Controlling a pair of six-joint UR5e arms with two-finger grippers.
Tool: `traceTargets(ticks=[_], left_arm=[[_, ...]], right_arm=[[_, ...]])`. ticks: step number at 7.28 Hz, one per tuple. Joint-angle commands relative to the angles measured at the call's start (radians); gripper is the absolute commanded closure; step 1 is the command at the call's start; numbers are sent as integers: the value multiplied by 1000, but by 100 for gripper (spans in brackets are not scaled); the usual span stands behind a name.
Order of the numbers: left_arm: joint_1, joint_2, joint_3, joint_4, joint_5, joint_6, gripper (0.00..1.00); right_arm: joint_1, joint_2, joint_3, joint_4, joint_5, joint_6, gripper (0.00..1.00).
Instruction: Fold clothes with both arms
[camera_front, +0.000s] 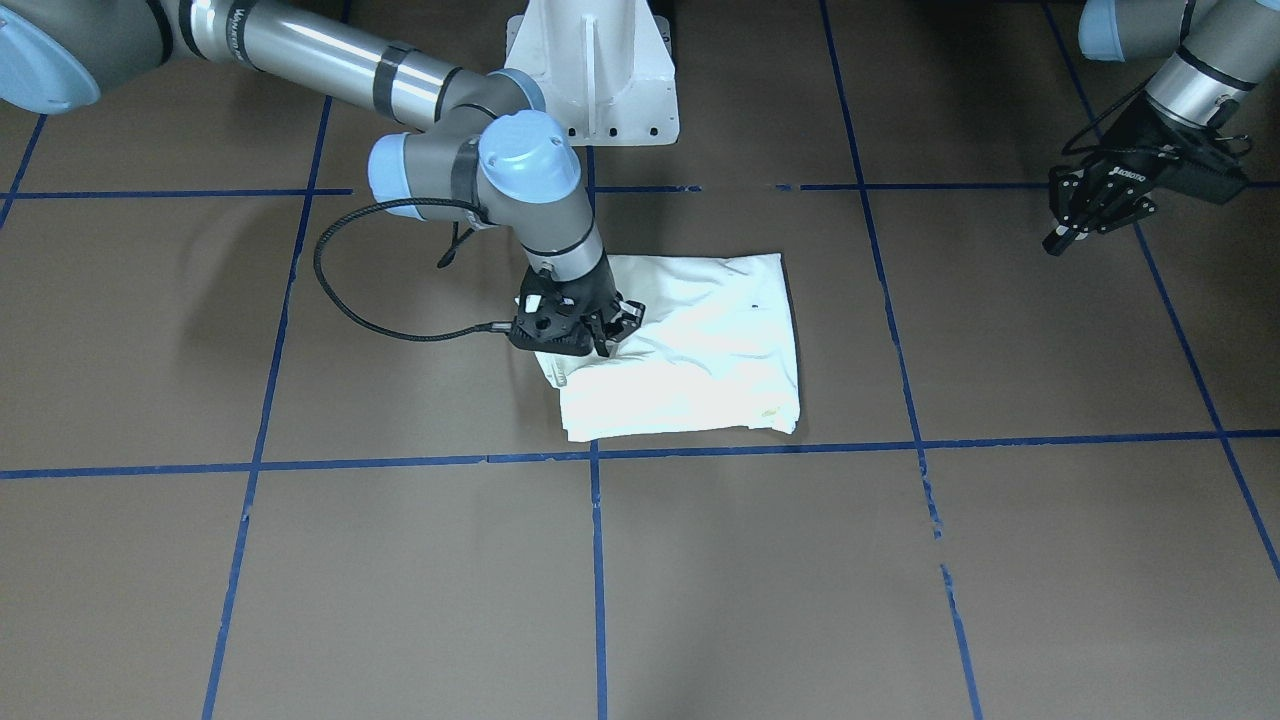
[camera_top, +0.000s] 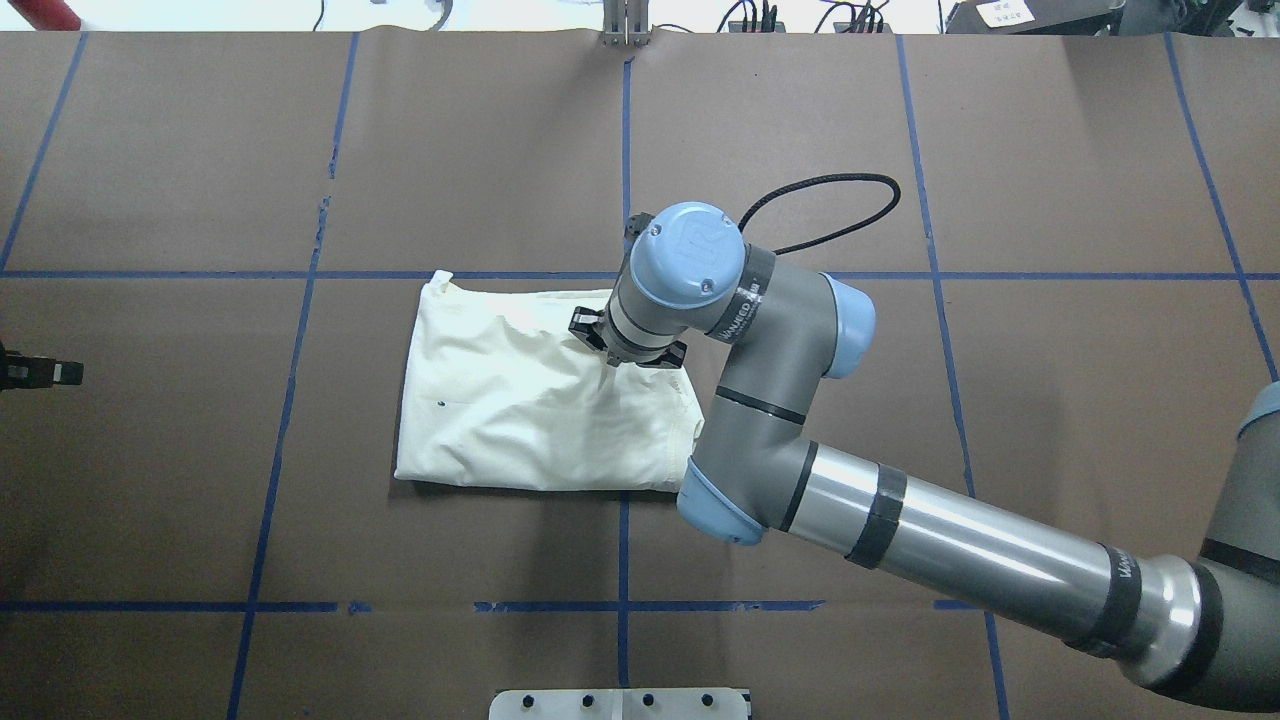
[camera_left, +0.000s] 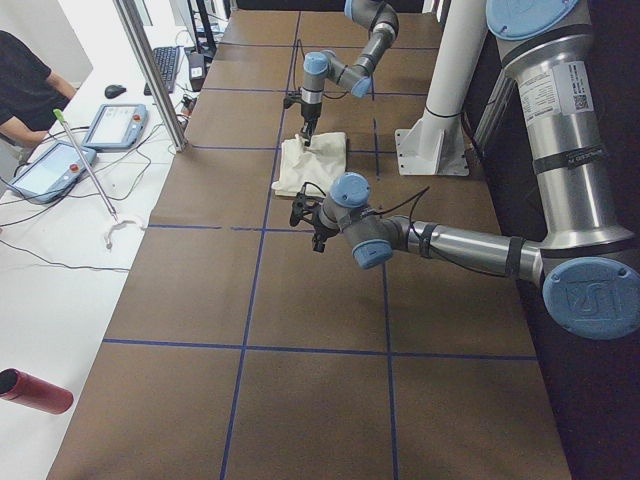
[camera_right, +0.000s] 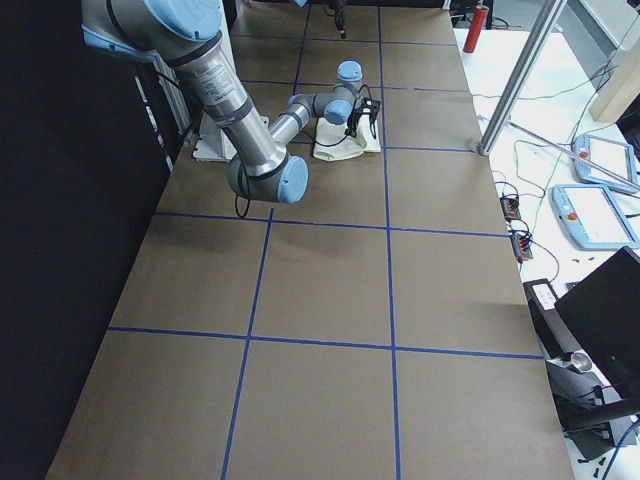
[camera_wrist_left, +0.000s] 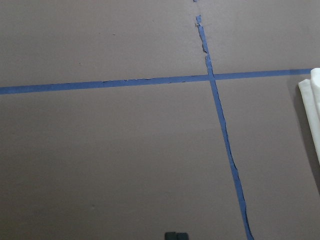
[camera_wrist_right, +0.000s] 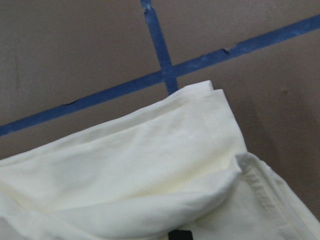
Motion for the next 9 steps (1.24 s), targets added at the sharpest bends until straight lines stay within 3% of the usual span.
traceTargets(ticks=[1, 2, 4, 5, 6, 7, 9], left_arm=[[-2, 2, -1, 0, 0, -2, 100], [-5, 2, -3, 0, 0, -2, 100], [-5, 2, -1, 0, 3, -3, 100], [-5, 8, -1, -2, 0, 0, 100], [-8, 24, -7, -5, -21, 3, 100], [-73, 23, -1, 0, -87, 40, 100], [-272, 29, 23, 82, -200, 292, 100]], right_arm=[[51, 123, -217, 86, -7, -28, 100], [92, 147, -305, 157, -7, -54, 100], [172, 163, -312, 155, 36, -131, 100], [247, 143, -297, 146, 161, -157, 100], [299, 32, -179, 114, 249, -192, 100], [348, -127, 4, 51, 294, -285, 100], [506, -385, 303, -122, 415, -548, 100]])
